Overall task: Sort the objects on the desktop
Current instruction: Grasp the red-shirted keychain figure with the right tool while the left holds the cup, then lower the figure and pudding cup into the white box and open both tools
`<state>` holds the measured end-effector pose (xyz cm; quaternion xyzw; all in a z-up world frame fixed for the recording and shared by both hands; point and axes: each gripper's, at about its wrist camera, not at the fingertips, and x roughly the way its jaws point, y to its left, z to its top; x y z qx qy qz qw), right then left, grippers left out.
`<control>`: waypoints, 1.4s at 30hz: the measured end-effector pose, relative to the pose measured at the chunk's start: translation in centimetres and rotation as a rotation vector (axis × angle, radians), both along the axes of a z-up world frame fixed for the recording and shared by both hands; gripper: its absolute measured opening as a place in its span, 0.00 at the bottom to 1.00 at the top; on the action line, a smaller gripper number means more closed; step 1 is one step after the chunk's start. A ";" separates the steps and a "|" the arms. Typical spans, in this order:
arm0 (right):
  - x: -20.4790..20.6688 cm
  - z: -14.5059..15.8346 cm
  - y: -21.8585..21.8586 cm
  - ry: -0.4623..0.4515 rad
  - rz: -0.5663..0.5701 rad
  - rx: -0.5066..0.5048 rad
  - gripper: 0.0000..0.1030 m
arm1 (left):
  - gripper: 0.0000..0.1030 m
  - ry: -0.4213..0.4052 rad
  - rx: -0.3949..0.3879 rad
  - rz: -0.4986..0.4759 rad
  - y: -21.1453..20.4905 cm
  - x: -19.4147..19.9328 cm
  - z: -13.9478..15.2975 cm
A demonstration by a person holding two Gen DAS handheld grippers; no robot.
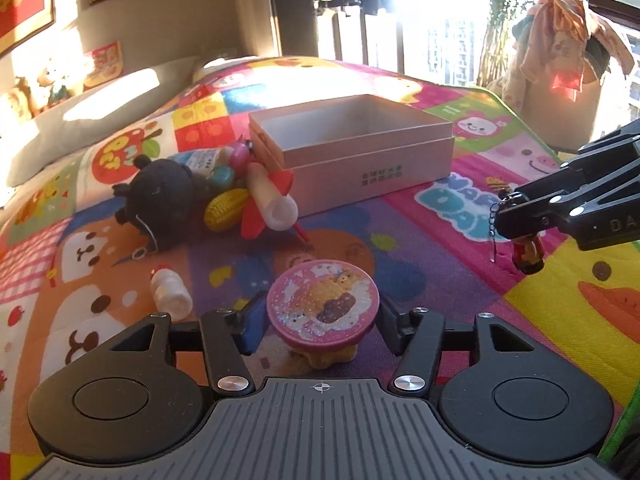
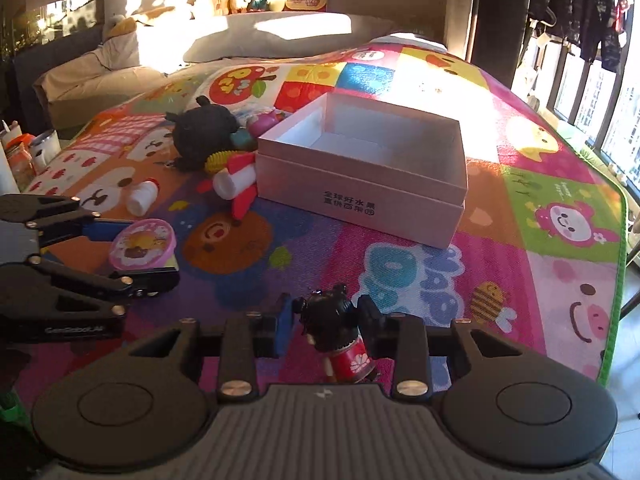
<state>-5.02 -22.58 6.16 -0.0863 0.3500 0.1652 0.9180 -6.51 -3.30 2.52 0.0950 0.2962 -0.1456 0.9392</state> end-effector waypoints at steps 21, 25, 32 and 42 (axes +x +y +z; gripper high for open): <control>8.7 13.6 -3.9 -0.404 -0.246 0.204 0.97 | 1.00 -0.310 -0.159 0.136 2.5 10.0 10.5; 7.8 9.6 -4.0 -0.359 -0.260 0.169 1.00 | 1.00 -0.204 -0.088 0.226 5.3 8.5 6.1; 6.2 5.2 -1.3 -0.322 -0.224 0.107 1.00 | 1.00 -0.116 -0.058 0.279 8.7 4.3 1.9; 4.9 0.8 10.8 -0.267 0.126 -0.110 0.43 | 1.00 -0.071 -0.146 0.473 12.5 3.5 -0.4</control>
